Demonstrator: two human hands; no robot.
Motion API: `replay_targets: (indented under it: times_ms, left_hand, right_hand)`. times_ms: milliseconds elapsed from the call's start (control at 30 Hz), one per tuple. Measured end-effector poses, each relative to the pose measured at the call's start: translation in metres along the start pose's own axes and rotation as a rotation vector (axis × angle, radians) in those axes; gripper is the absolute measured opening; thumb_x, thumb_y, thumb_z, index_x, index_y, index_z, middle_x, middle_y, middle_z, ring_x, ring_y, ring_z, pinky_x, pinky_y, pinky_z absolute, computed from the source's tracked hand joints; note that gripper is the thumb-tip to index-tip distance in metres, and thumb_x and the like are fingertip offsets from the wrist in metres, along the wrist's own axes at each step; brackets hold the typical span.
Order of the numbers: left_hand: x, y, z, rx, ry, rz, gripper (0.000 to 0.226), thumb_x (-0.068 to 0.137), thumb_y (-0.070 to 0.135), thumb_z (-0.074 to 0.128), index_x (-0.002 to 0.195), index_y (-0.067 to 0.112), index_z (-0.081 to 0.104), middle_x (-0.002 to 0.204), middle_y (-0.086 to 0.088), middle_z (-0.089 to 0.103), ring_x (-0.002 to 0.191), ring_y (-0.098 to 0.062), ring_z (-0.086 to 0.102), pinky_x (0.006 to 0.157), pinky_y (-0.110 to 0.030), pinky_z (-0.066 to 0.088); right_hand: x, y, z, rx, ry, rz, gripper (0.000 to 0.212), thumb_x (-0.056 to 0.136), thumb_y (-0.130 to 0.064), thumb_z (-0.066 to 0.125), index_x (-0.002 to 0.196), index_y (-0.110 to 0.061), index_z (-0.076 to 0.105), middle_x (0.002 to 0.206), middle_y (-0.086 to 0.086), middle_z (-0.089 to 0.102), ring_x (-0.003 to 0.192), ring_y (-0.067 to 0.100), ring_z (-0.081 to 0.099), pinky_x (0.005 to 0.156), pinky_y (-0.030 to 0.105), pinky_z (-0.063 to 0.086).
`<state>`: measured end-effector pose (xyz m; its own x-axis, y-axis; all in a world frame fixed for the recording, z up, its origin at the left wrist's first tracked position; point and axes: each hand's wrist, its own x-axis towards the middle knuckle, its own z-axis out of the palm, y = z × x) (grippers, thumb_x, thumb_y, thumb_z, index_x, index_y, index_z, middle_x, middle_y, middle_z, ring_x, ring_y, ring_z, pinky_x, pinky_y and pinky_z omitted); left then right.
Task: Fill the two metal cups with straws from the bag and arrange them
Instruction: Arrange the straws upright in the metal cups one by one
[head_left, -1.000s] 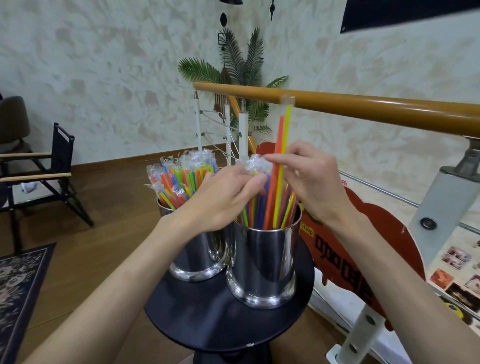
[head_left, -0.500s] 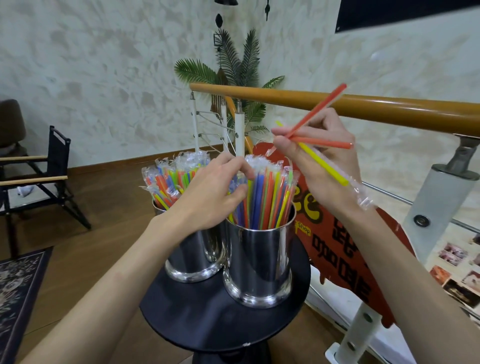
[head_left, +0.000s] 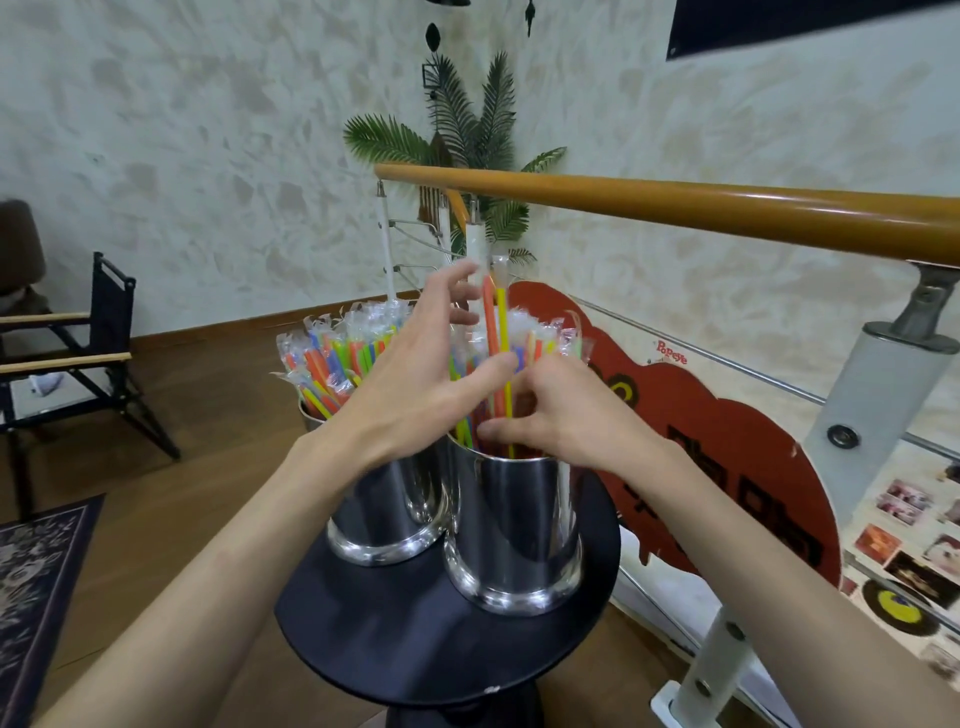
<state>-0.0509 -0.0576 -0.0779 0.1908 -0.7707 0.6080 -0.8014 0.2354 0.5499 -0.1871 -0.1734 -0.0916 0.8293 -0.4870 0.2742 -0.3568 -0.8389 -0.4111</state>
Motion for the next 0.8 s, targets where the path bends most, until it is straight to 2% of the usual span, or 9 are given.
replay_targets:
  times_ms: [67,167,300,367,433,467,600,700,800]
  left_hand:
    - [0.002,0.002,0.002,-0.029,0.100,0.031,0.072,0.092,0.046,0.064,0.151,0.031,0.025,0.126,0.014,0.053,0.110,0.005,0.056,0.092,-0.014,0.044]
    - [0.005,-0.001,0.002,0.000,0.228,0.052,0.052,0.099,0.028,0.063,0.146,0.020,0.041,0.109,0.005,0.063,0.092,-0.003,0.062,0.082,-0.021,0.051]
    - [0.005,-0.006,0.001,0.123,0.235,0.075,0.029,0.096,0.017,0.066,0.124,0.017,0.062,0.087,0.007,0.062,0.079,-0.011,0.062,0.077,-0.037,0.053]
    - [0.005,-0.007,0.001,0.146,0.202,0.072,0.029,0.093,0.012,0.063,0.121,0.018,0.061,0.082,0.007,0.060,0.076,-0.013,0.060,0.076,-0.040,0.051]
    - [0.005,-0.007,0.001,0.155,0.146,0.047,0.030,0.095,0.013,0.057,0.124,0.020,0.060,0.080,0.008,0.056,0.074,-0.011,0.057,0.074,-0.036,0.049]
    - [0.004,-0.007,0.001,0.151,0.130,0.033,0.028,0.098,0.017,0.054,0.125,0.022,0.061,0.079,0.009,0.055,0.074,-0.009,0.056,0.073,-0.032,0.047]
    - [0.002,-0.003,0.002,0.095,0.127,0.001,0.035,0.099,0.048,0.048,0.120,0.024,0.063,0.077,0.006,0.058,0.074,-0.010,0.054,0.072,-0.029,0.046]
    - [0.004,-0.008,0.000,0.204,0.141,0.052,0.015,0.097,0.031,0.060,0.107,0.022,0.067,0.085,0.006,0.062,0.077,-0.010,0.057,0.075,-0.037,0.050]
    - [0.004,-0.011,-0.003,0.331,0.153,0.053,0.009,0.092,0.016,0.065,0.097,0.021,0.070,0.092,0.007,0.057,0.081,-0.009,0.056,0.079,-0.037,0.049]
  right_hand:
    - [0.001,0.001,0.004,-0.012,-0.017,-0.019,0.045,0.084,-0.049,0.078,0.058,-0.018,0.058,0.052,-0.003,0.054,0.052,0.012,0.051,0.056,0.037,0.044]
    - [0.002,0.003,0.006,0.017,-0.057,-0.054,0.051,0.084,-0.054,0.075,0.067,-0.007,0.064,0.055,0.002,0.056,0.051,0.014,0.049,0.059,0.038,0.048]
    - [0.003,0.004,0.002,0.077,-0.109,-0.077,0.061,0.084,-0.059,0.073,0.065,-0.003,0.057,0.055,0.002,0.048,0.050,0.013,0.041,0.055,0.034,0.036]
    - [0.002,0.005,-0.001,0.111,-0.122,-0.097,0.057,0.086,-0.057,0.070,0.064,-0.007,0.058,0.056,0.001,0.056,0.050,0.017,0.049,0.055,0.036,0.040]
    - [0.001,0.003,-0.002,0.107,-0.119,-0.118,0.047,0.092,-0.052,0.066,0.070,-0.011,0.066,0.064,0.003,0.069,0.058,0.018,0.063,0.061,0.038,0.050]
    - [0.001,0.001,-0.001,0.084,-0.116,-0.130,0.042,0.095,-0.048,0.065,0.071,-0.014,0.067,0.066,0.003,0.070,0.059,0.014,0.064,0.063,0.036,0.052]
    - [0.002,-0.001,0.005,0.027,-0.148,-0.145,0.047,0.098,-0.042,0.064,0.058,-0.019,0.053,0.053,-0.004,0.051,0.048,0.009,0.045,0.055,0.030,0.040]
    - [0.002,-0.001,0.001,0.074,-0.165,-0.124,0.051,0.099,-0.046,0.060,0.053,-0.026,0.050,0.047,-0.010,0.046,0.045,0.007,0.044,0.052,0.024,0.037]
    - [0.002,-0.001,-0.004,0.184,-0.112,-0.046,0.034,0.104,-0.038,0.053,0.077,-0.023,0.064,0.069,-0.006,0.071,0.057,0.007,0.068,0.062,0.026,0.058]
